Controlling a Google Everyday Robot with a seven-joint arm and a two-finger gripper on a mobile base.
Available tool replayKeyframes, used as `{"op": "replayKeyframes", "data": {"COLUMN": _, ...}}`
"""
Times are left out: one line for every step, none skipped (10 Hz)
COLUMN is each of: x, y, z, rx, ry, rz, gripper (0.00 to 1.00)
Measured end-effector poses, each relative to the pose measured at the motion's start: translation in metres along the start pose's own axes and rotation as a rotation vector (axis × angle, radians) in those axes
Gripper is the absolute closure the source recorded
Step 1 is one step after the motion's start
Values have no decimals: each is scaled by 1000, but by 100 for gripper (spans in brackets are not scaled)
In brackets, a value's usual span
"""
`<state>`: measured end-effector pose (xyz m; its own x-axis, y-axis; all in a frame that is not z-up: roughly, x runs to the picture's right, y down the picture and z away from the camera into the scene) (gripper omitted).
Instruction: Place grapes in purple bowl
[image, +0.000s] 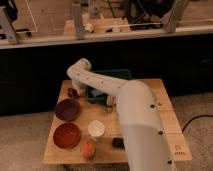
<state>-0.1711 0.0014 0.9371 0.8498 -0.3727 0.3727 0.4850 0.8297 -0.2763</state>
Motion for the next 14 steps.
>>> {"op": "replayKeyframes", "data": {"x": -4, "y": -8, "z": -18, "rx": 15, "ry": -6, "rz": 1, "gripper": 100}}
{"op": "replayKeyframes", "data": {"x": -10, "y": -17, "z": -39, "rx": 32, "ry": -12, "rz": 0, "gripper": 100}}
{"op": "replayKeyframes", "data": {"x": -10, "y": -24, "z": -56, "rx": 52, "ry": -12, "rz": 3, "gripper": 100}}
{"op": "replayKeyframes", "data": {"x": -12, "y": -29, "z": -67, "rx": 70, "ry": -14, "rz": 5, "gripper": 100}}
{"op": "replayKeyframes", "data": {"x": -15, "y": -32, "z": -71, "rx": 85, "ry": -19, "rz": 5, "gripper": 100}}
{"op": "replayKeyframes", "data": {"x": -16, "y": -33, "z": -72, "rx": 93, "ry": -20, "rz": 6, "gripper": 100}}
{"op": "replayKeyframes", "data": {"x": -15, "y": -33, "z": -72, "rx": 94, "ry": -19, "rz": 6, "gripper": 100}}
{"op": "replayKeyframes", "data": {"x": -16, "y": -33, "z": -72, "rx": 94, "ry": -19, "rz": 6, "gripper": 100}}
{"op": "replayKeyframes", "data": {"x": -16, "y": -33, "z": -72, "rx": 94, "ry": -19, "rz": 6, "gripper": 100}}
{"op": "replayKeyframes", "data": {"x": -16, "y": -33, "z": -72, "rx": 94, "ry": -19, "rz": 6, "gripper": 100}}
{"op": "replayKeyframes", "data": {"x": -15, "y": -33, "z": -72, "rx": 93, "ry": -19, "rz": 6, "gripper": 100}}
{"op": "replayKeyframes", "data": {"x": -15, "y": -33, "z": -72, "rx": 94, "ry": -19, "rz": 6, "gripper": 100}}
{"op": "replayKeyframes", "data": {"x": -15, "y": -33, "z": -72, "rx": 94, "ry": -19, "rz": 7, "gripper": 100}}
{"op": "replayKeyframes", "data": {"x": -15, "y": -33, "z": -72, "rx": 94, "ry": -19, "rz": 7, "gripper": 100}}
